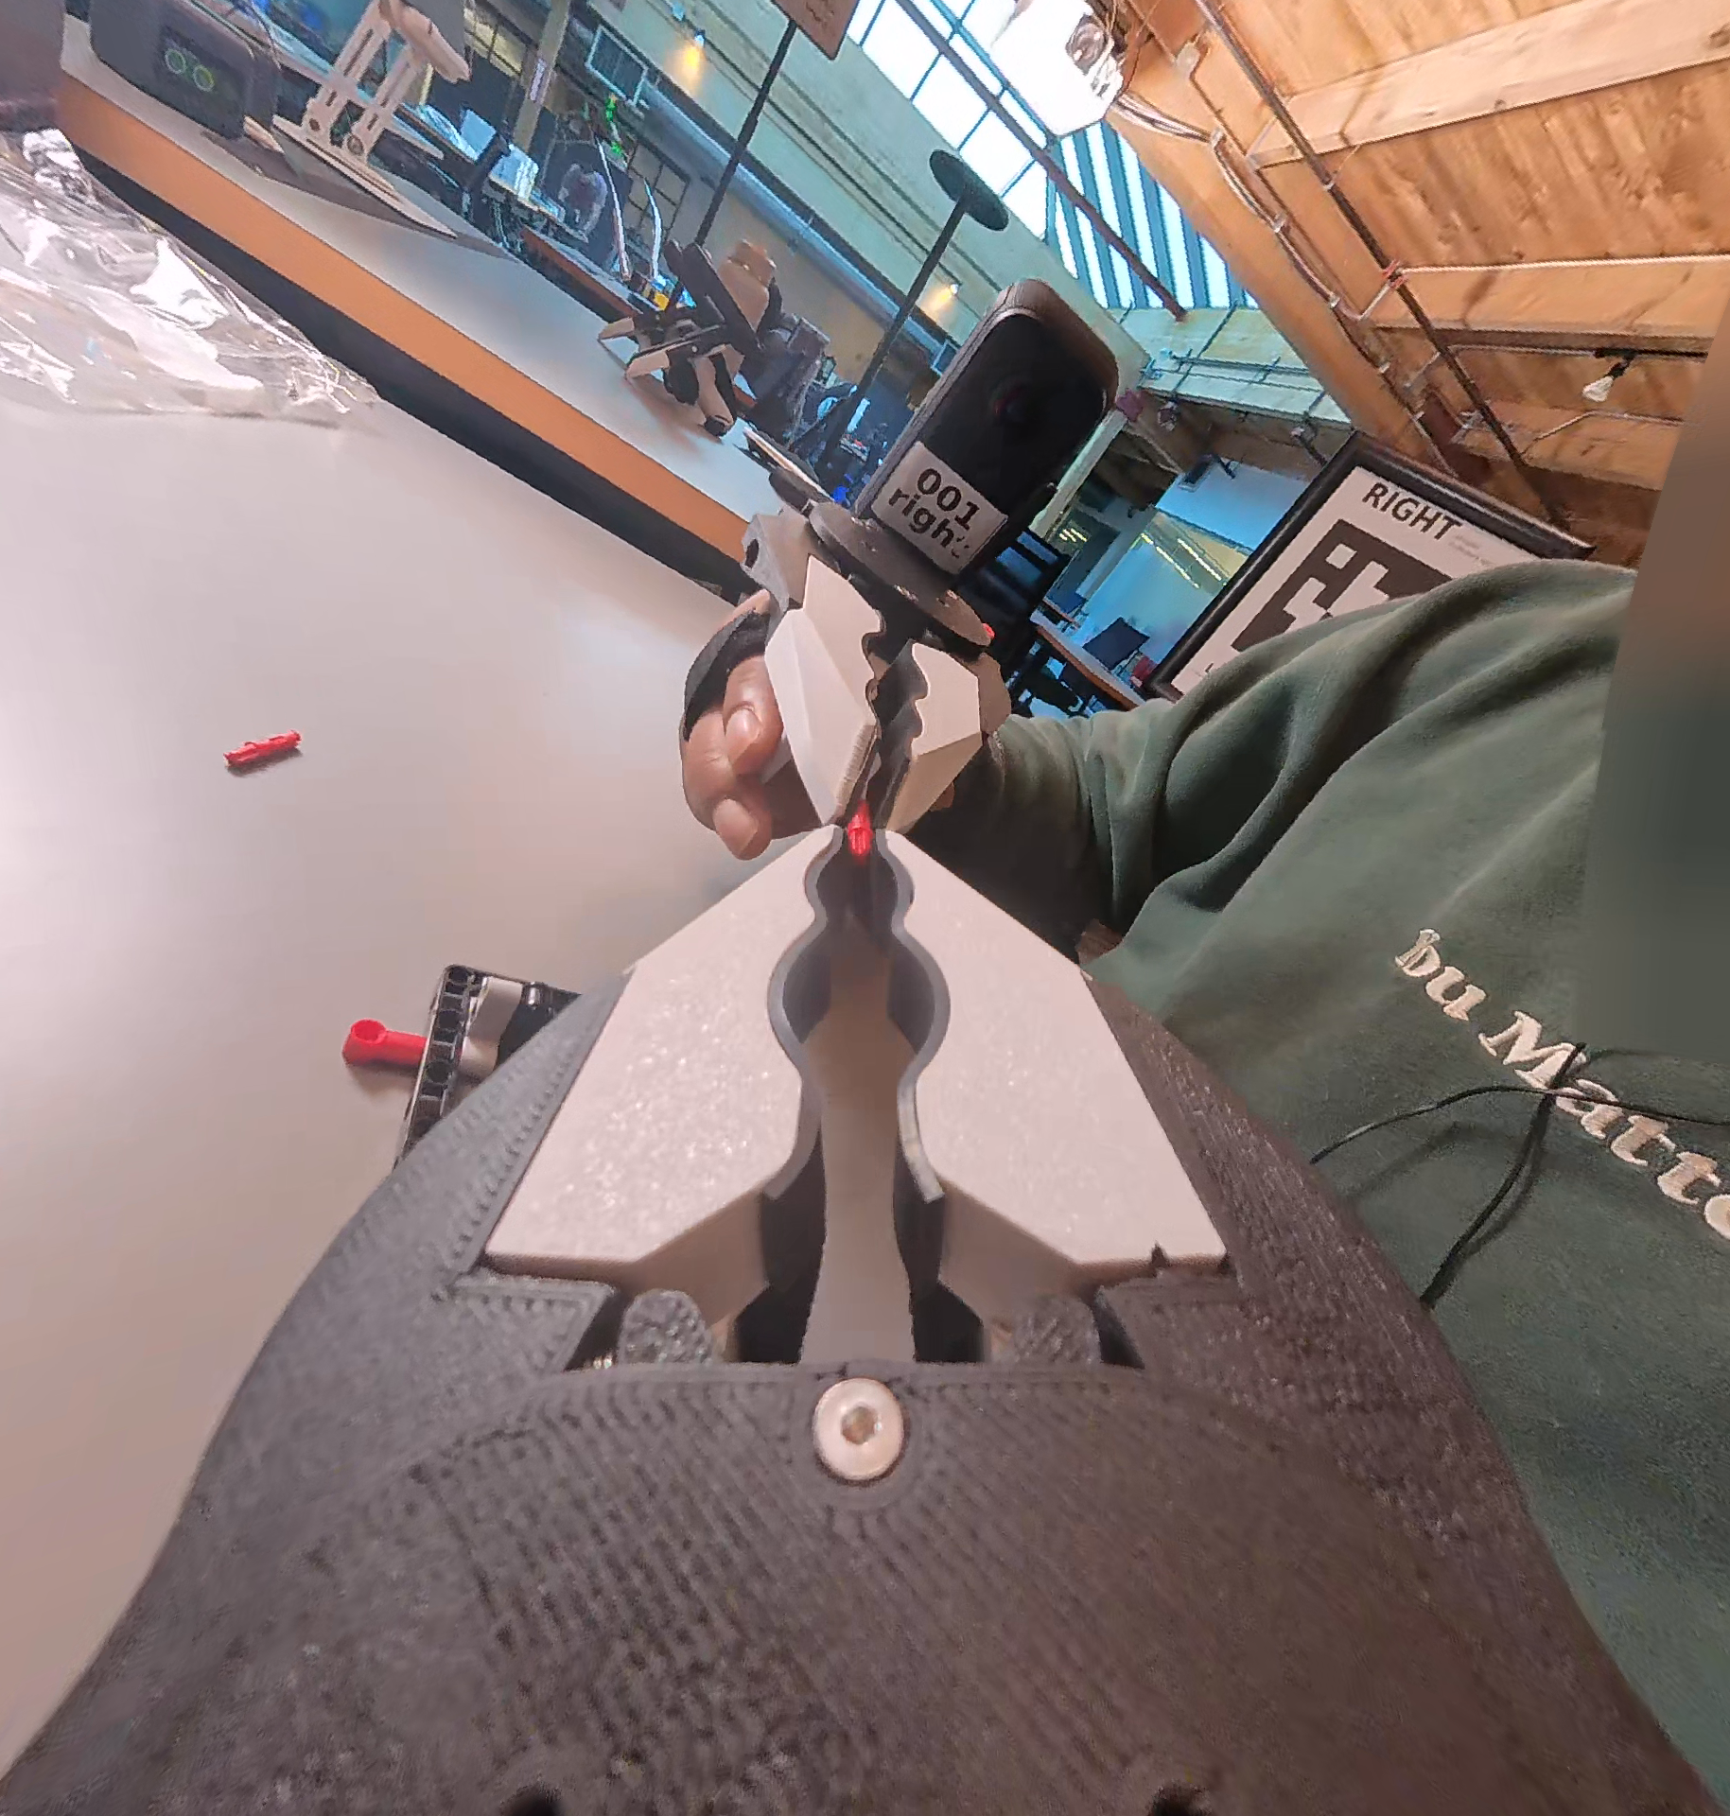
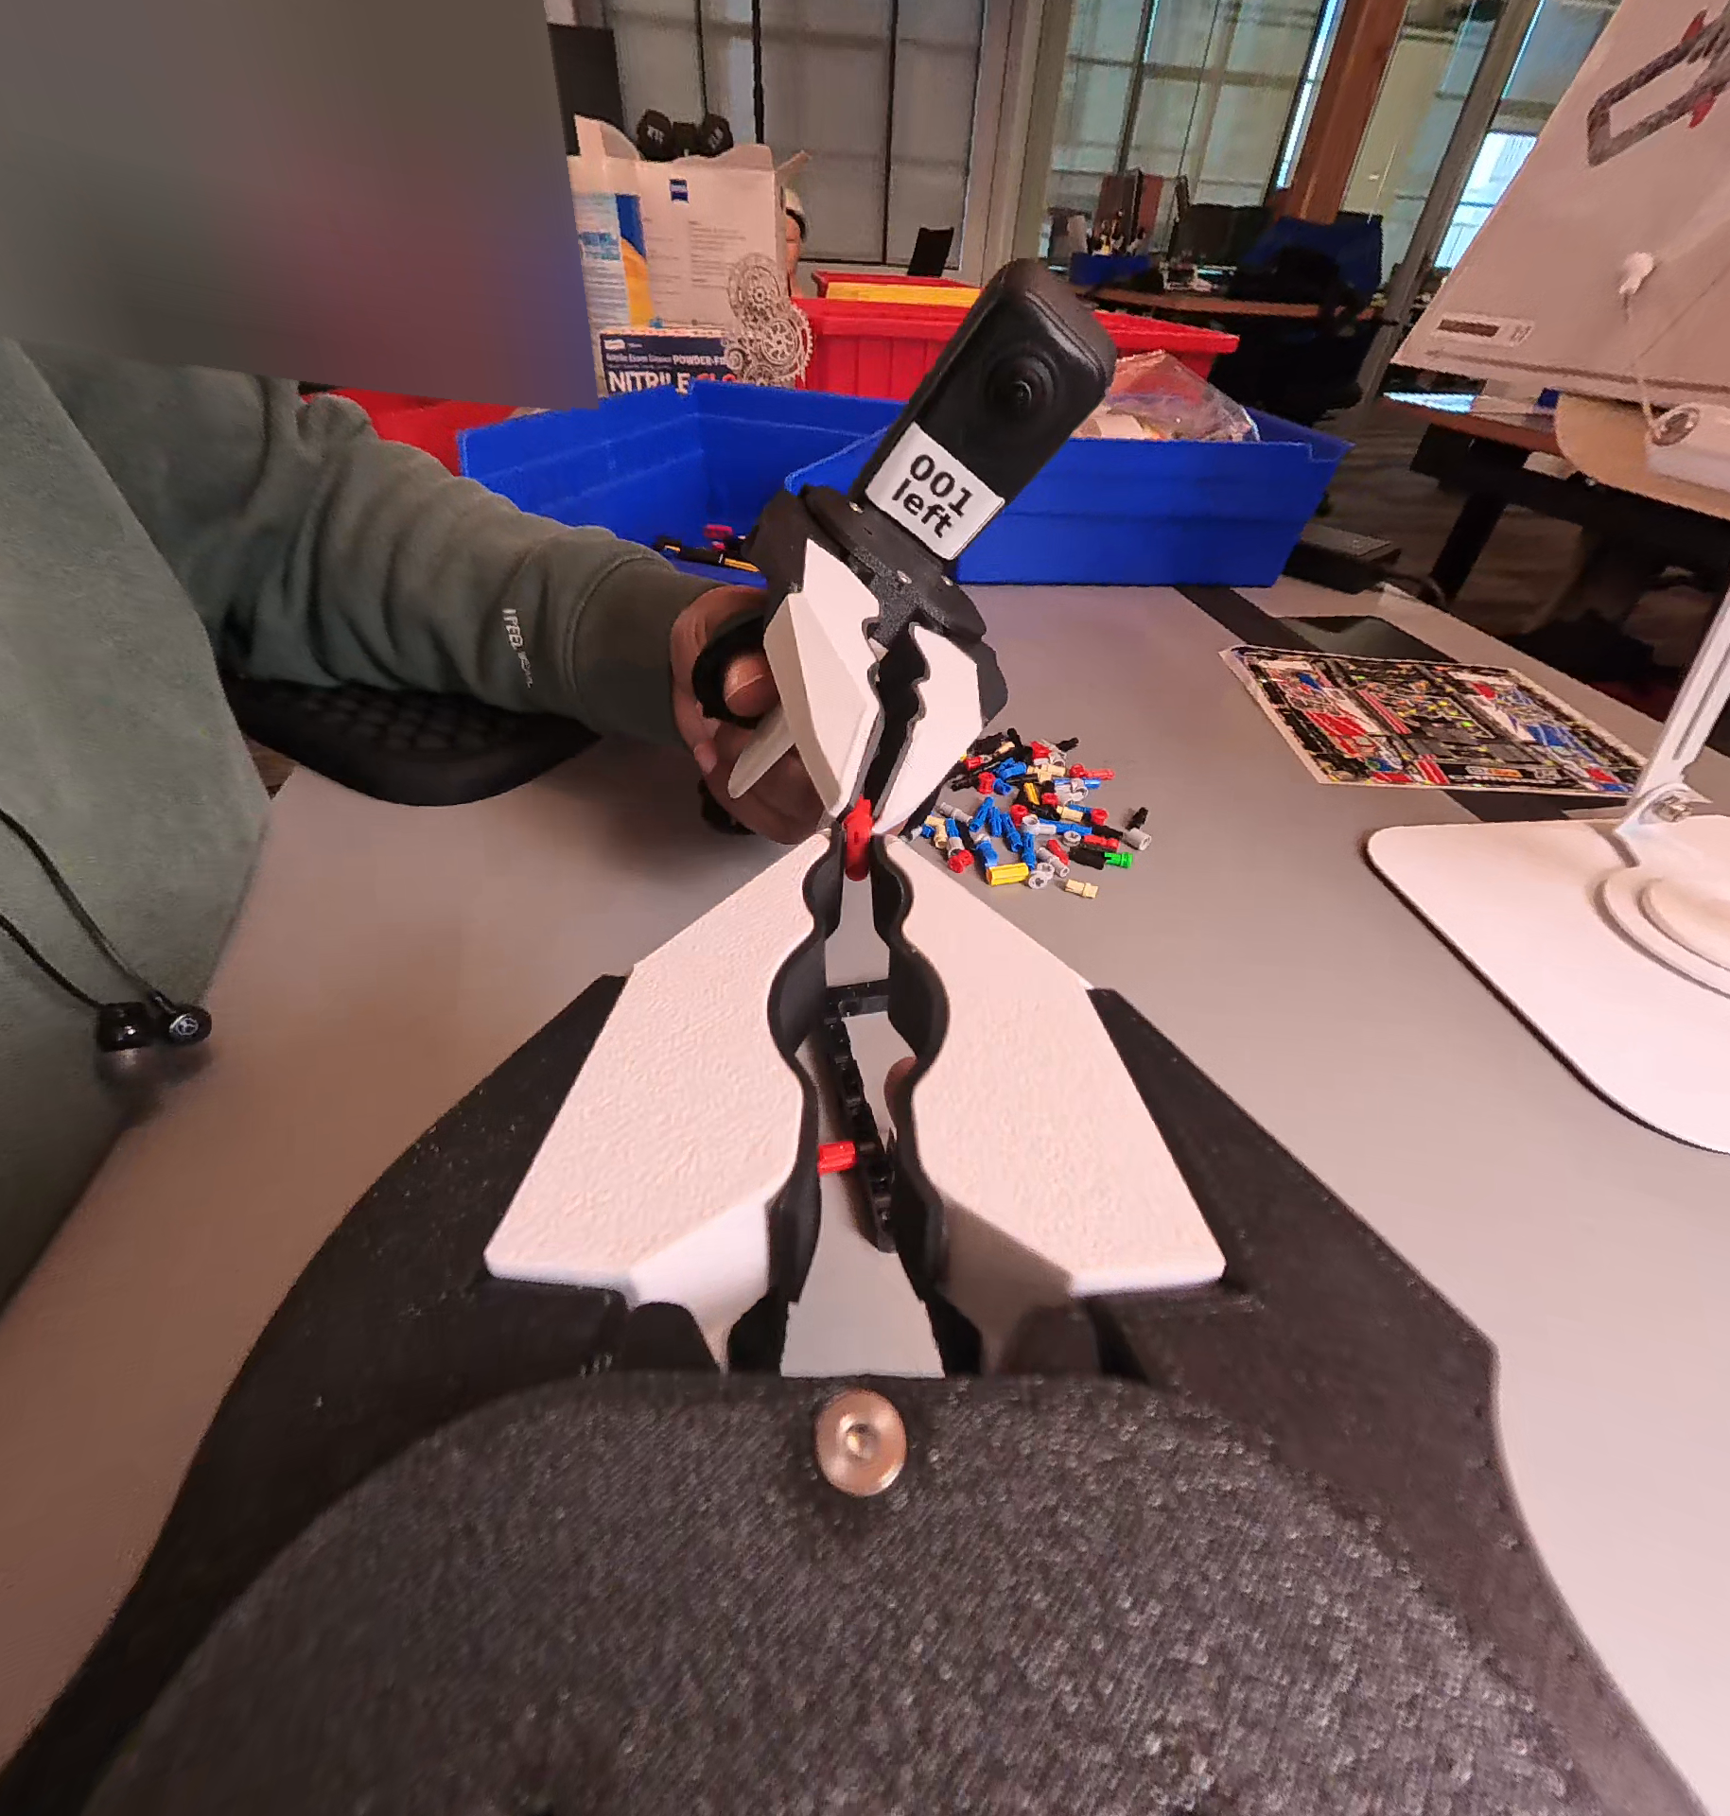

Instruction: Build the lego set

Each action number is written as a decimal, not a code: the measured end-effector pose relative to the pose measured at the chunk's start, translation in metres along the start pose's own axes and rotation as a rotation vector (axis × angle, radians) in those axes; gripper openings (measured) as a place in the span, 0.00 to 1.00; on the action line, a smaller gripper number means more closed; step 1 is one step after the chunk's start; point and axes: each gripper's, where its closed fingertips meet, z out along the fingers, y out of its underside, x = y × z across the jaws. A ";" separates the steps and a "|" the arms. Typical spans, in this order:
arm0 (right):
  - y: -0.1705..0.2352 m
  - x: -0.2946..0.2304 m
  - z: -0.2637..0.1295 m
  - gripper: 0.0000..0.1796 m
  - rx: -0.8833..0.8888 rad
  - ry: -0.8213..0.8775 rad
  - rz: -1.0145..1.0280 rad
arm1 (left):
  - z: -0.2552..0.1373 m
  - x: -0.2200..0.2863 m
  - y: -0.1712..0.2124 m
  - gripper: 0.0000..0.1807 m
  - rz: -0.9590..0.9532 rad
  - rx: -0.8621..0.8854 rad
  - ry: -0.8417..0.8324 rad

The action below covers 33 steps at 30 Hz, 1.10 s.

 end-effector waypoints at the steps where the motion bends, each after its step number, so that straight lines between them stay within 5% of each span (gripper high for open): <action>1: -0.001 0.001 -0.001 0.01 0.005 0.002 0.004 | 0.000 0.001 -0.002 0.01 -0.002 0.009 0.001; 5: 0.000 0.005 -0.004 0.01 -0.032 0.005 0.020 | 0.002 -0.004 -0.004 0.03 0.003 0.017 -0.042; 7: 0.003 0.010 -0.014 0.01 -0.064 -0.006 0.018 | 0.001 -0.016 -0.001 0.14 0.100 -0.038 -0.162; 11: 0.038 0.035 -0.041 0.01 -0.232 0.048 0.021 | -0.011 -0.060 0.034 0.35 0.412 -0.386 -0.487; 14: 0.054 0.040 -0.050 0.01 -0.297 0.066 0.034 | -0.006 -0.076 0.063 0.43 0.481 -0.584 -0.548; 18: 0.066 0.038 -0.053 0.01 -0.328 0.067 0.032 | 0.006 -0.087 0.071 0.43 0.477 -0.658 -0.552; 21: 0.073 0.034 -0.052 0.01 -0.330 0.056 0.046 | 0.011 -0.086 0.072 0.32 0.489 -0.677 -0.511; 33: 0.080 0.034 -0.045 0.01 -0.342 0.058 0.032 | 0.029 -0.083 0.058 0.31 0.466 -0.610 -0.441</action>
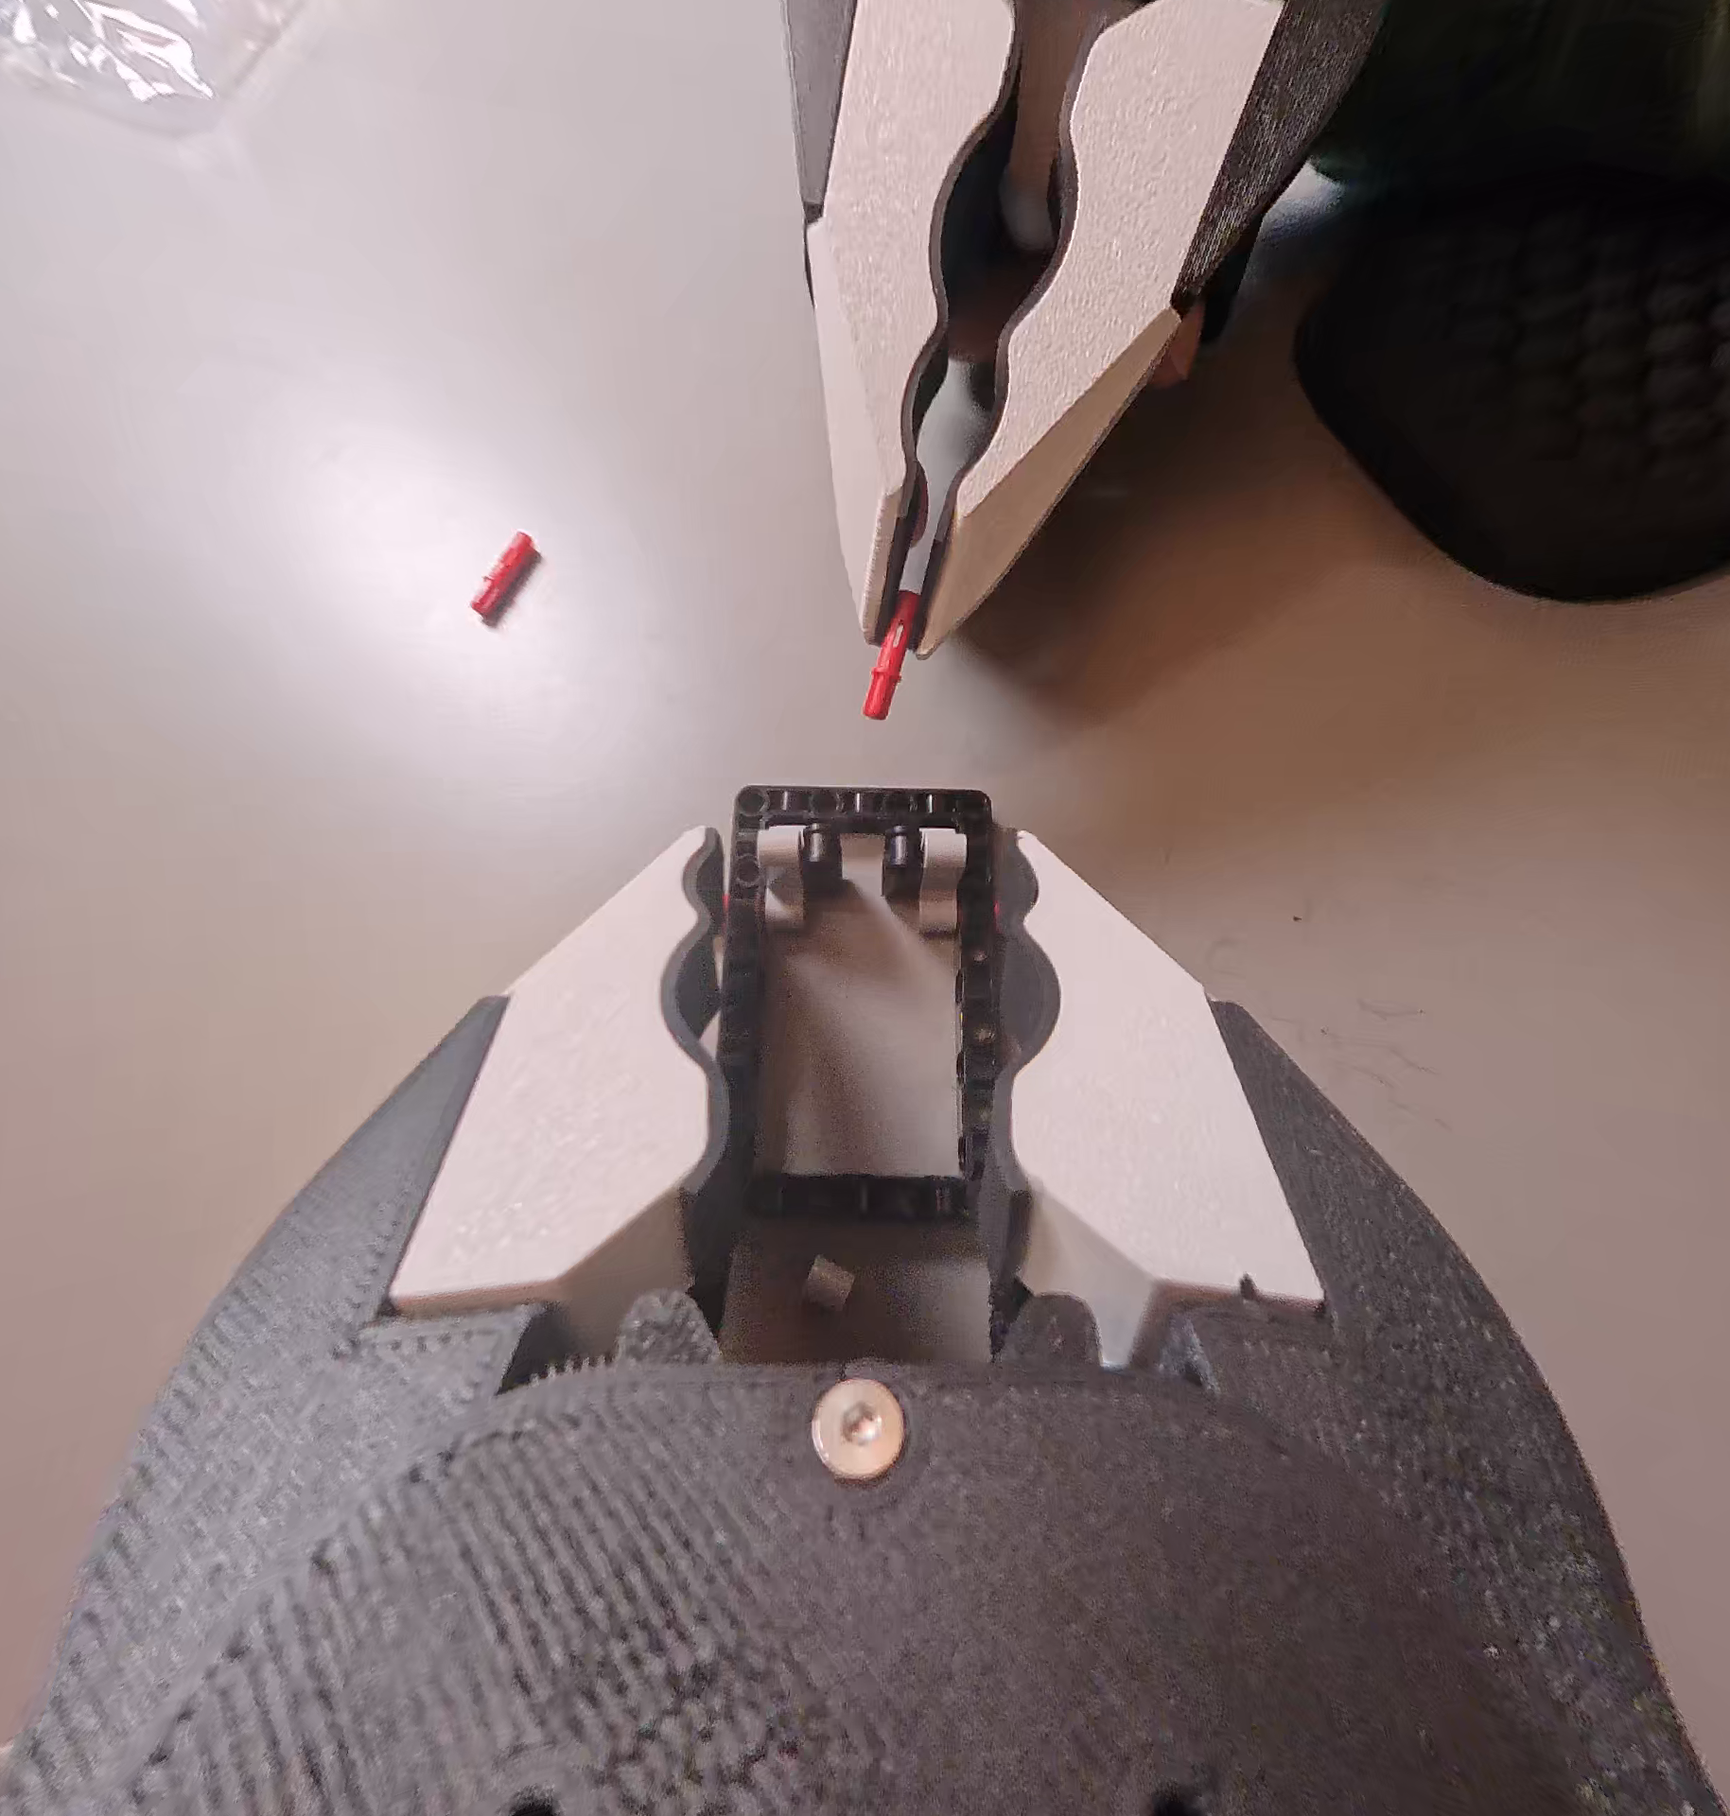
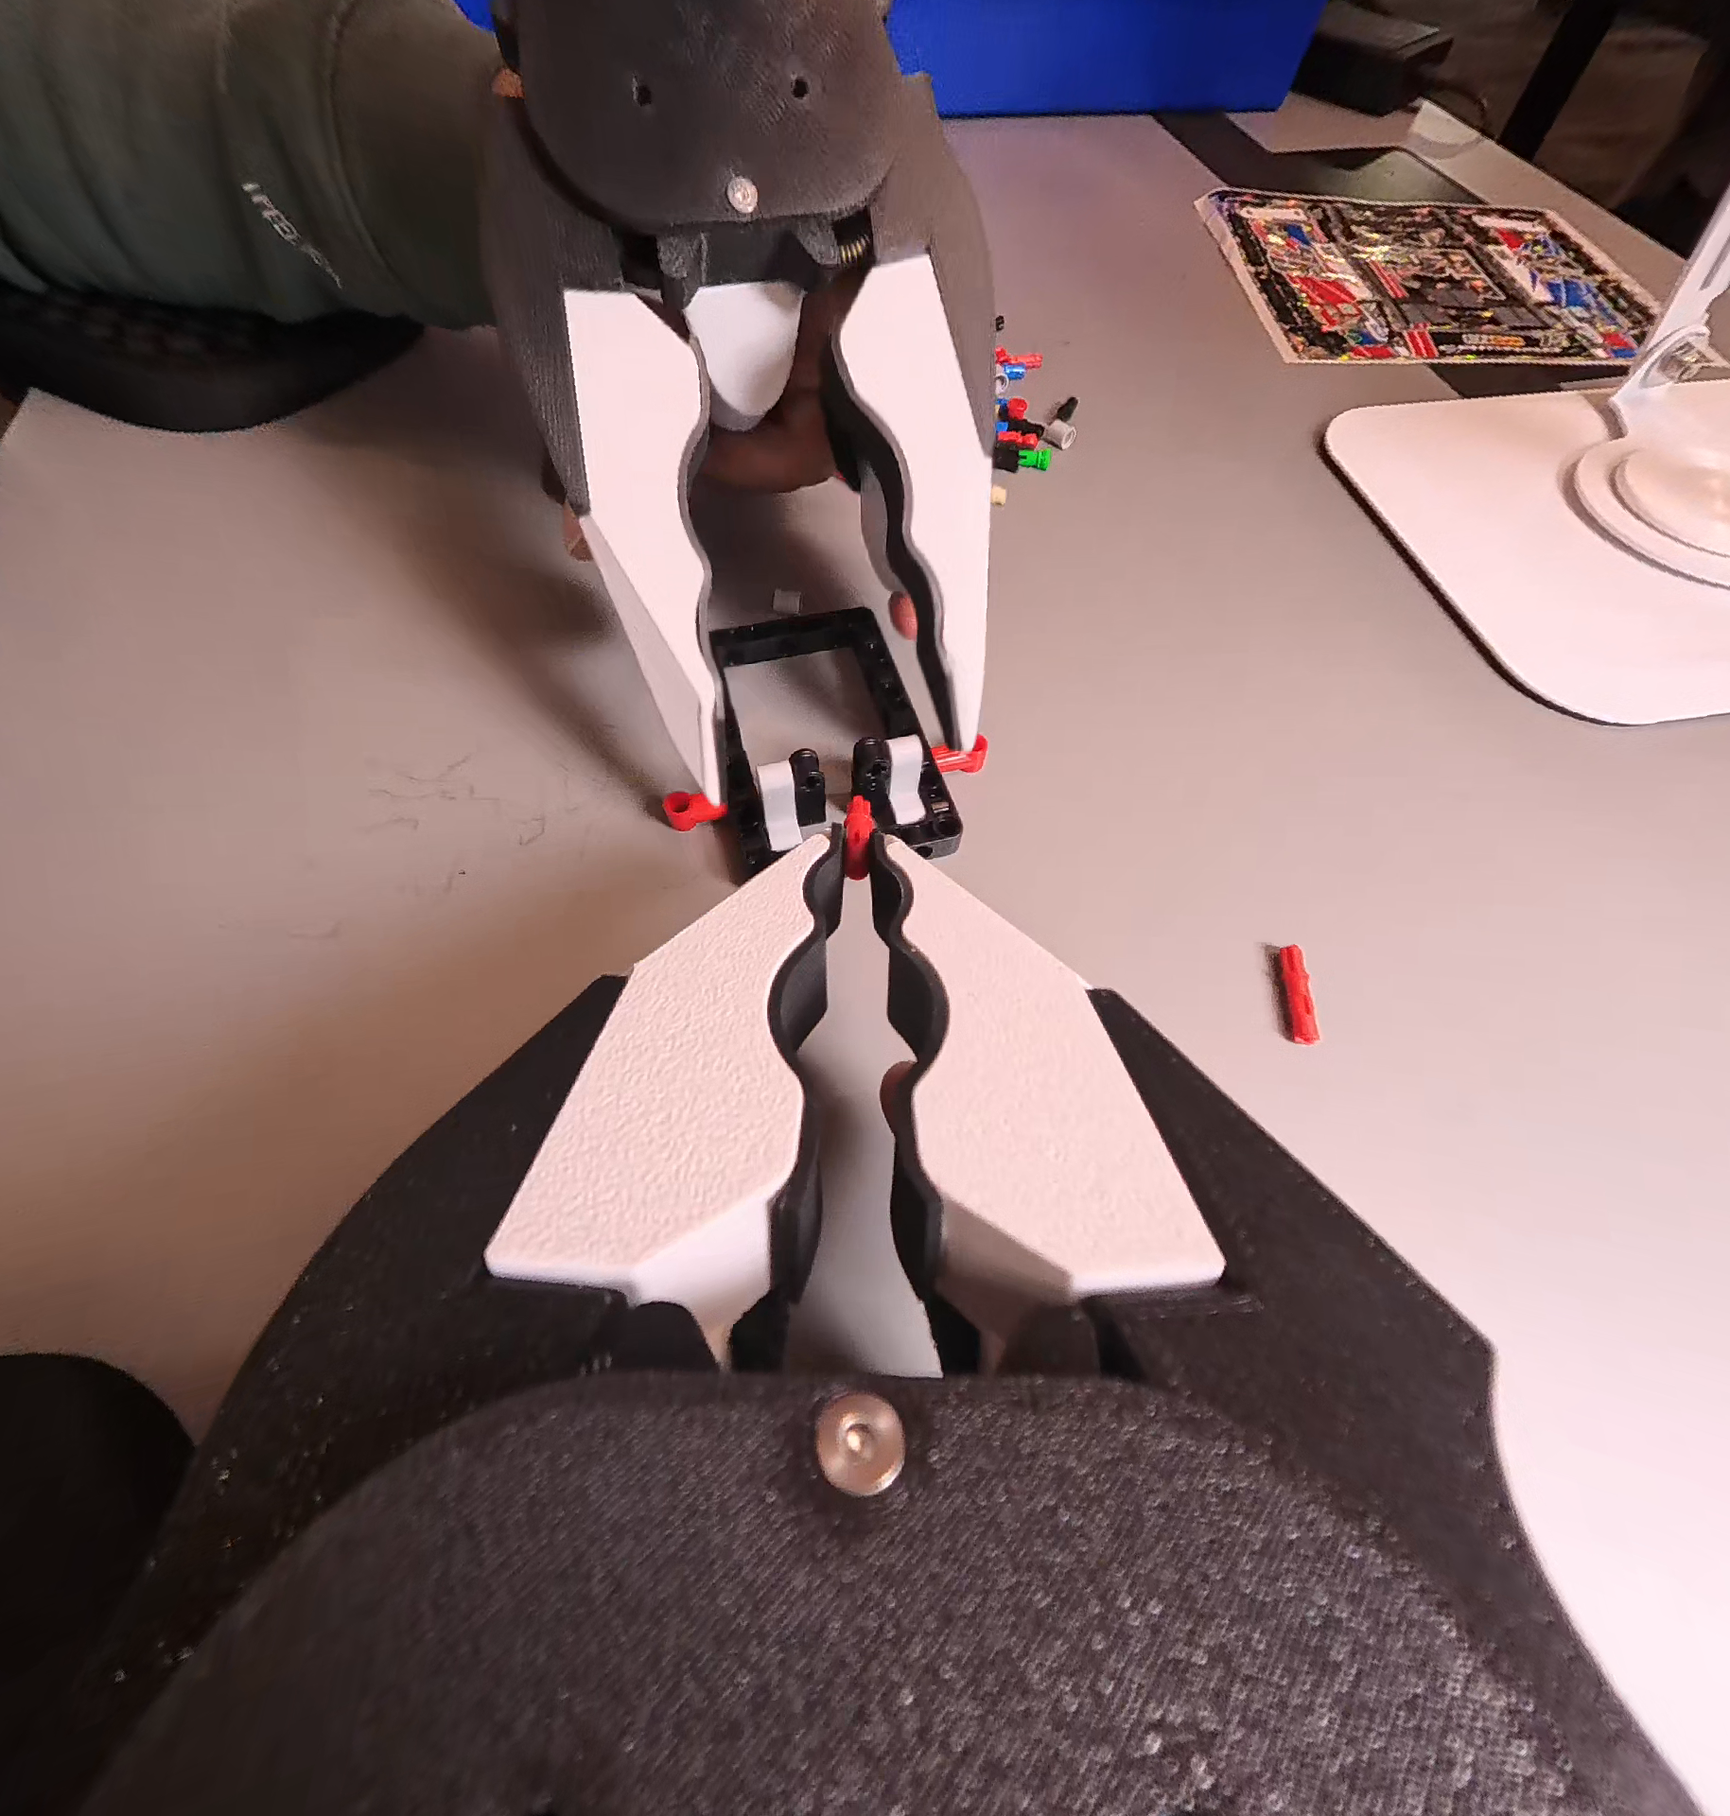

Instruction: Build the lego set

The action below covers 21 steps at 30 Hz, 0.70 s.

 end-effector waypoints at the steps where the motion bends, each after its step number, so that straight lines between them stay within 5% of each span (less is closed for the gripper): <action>1: 0.000 0.000 0.000 0.01 -0.003 0.004 -0.004 | 0.003 0.000 0.002 0.28 0.003 -0.017 -0.004; 13: -0.016 -0.014 0.001 0.01 0.074 -0.035 -0.030 | -0.014 0.022 -0.025 0.22 0.085 0.203 0.091; 21: -0.018 -0.019 -0.001 0.01 0.087 -0.065 -0.022 | -0.010 0.032 -0.024 0.22 0.103 0.199 0.120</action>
